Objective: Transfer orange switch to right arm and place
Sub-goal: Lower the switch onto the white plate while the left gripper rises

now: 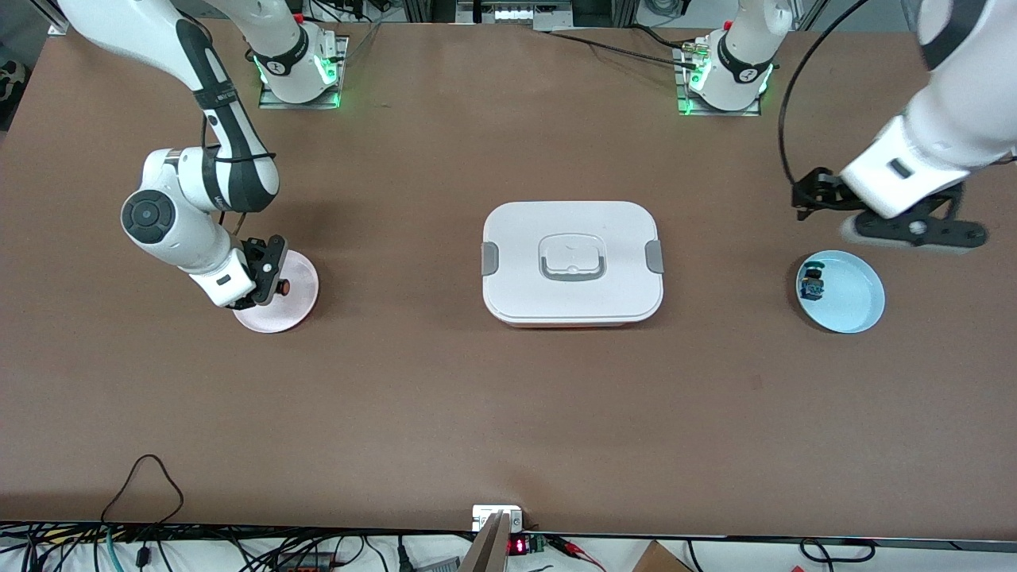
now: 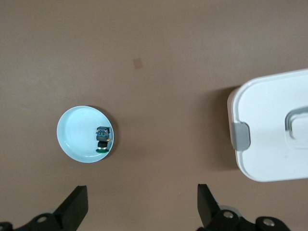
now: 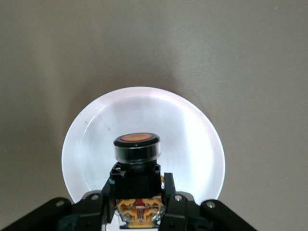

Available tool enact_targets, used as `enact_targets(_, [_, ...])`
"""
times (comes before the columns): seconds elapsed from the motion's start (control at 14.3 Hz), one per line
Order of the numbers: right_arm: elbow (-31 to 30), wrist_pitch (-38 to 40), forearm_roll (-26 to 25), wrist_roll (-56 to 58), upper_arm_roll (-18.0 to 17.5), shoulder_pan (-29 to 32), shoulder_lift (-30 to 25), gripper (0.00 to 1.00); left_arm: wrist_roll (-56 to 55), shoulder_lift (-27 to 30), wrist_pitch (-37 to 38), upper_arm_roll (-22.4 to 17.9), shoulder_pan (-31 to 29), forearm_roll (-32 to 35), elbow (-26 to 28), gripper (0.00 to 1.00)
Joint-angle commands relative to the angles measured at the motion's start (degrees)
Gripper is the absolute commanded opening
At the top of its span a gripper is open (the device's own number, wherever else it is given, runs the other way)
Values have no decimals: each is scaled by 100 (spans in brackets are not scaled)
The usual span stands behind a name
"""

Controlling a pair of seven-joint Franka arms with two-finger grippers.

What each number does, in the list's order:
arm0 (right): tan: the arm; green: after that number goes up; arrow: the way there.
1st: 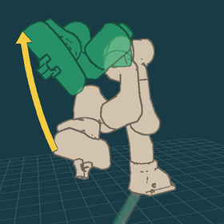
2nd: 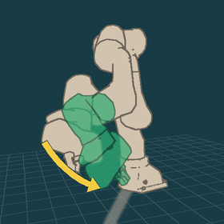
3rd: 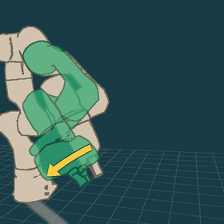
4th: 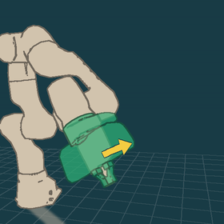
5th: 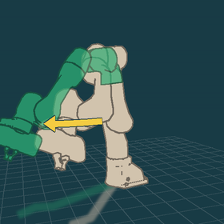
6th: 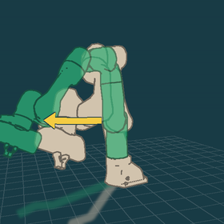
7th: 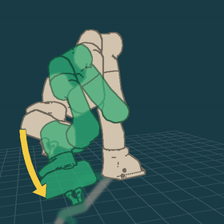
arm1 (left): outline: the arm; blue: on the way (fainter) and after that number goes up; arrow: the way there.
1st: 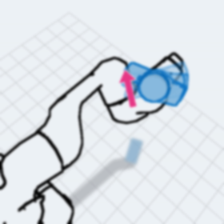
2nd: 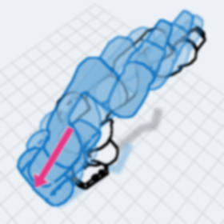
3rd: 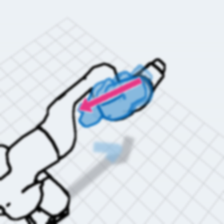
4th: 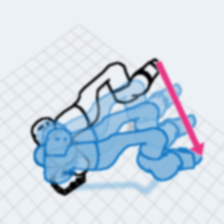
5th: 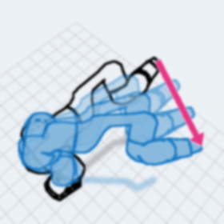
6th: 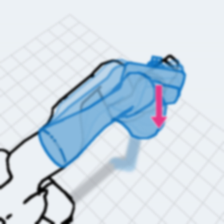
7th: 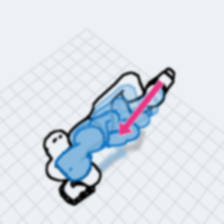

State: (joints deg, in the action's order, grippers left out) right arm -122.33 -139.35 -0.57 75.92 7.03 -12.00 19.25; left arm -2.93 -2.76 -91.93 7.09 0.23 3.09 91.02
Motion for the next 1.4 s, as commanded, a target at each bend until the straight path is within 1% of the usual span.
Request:
enact_targets(0.0, [-299, -408, -92, 588, 18, 66, -79, 0, 387, 619, -458, -401, 250, -64, 707, 100])
enact_targets(0.07, [-317, -479, -92, 651, 18, 119, -35, 0, 494, 601, -414, -410, 250, 76, 663, 100])
enact_targets(0.21, [-361, -602, -92, 661, 18, 137, 18, 0, 442, 601, -151, -375, 250, 87, 628, 100])
enact_targets(0.35, [-457, -865, -92, 661, 18, 145, 97, 0, 363, 479, 60, -87, 136, 104, 418, 100])
enact_targets(0.42, [-493, -971, -92, 661, 9, 145, 158, 0, 354, 417, 157, -7, 5, 104, 295, 100])
enact_targets(0.7, [-519, -1314, -75, 652, 9, 145, 369, 0, 380, 364, 175, -23, -31, 95, 241, 100])
enact_targets(1.05, [-555, -1350, -75, 643, 9, 154, 448, 0, 381, 294, 175, -50, -40, 43, 145, 100])
enact_targets(1.12, [-555, -1350, -75, 626, 9, 154, 448, 6, 442, 276, 184, -58, -40, 43, 136, 100])
enact_targets(1.19, [-555, -1324, -31, 547, 9, 154, 440, 38, 460, 276, 193, -67, -40, 43, 135, 100])
enact_targets(1.26, [-555, -1315, -5, 581, 9, 189, 431, 99, 451, 276, 193, -67, -40, 43, 135, 100])
enact_targets(1.33, [-546, -1306, -13, 608, 9, 215, 387, 100, 460, 276, 193, -67, -40, 43, 127, 100])
